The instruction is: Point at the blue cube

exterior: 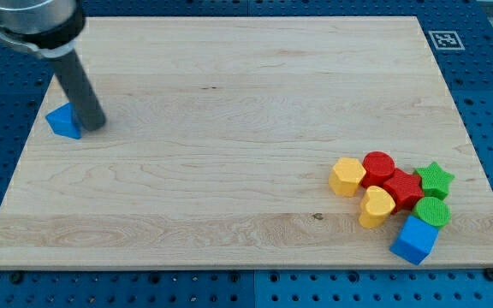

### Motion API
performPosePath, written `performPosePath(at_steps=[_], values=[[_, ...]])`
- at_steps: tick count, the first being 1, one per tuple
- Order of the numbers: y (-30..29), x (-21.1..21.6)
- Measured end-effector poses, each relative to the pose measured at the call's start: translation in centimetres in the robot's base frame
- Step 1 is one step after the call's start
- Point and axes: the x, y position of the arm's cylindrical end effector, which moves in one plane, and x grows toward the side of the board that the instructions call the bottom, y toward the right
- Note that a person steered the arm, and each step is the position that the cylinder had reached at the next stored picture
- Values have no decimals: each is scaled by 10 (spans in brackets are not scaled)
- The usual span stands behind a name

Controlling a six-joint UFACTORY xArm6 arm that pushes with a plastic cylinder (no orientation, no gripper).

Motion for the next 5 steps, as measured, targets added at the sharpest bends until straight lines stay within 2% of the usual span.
performPosePath(at_steps=[1,4,5], values=[[84,-9],[206,-16],[295,-16]])
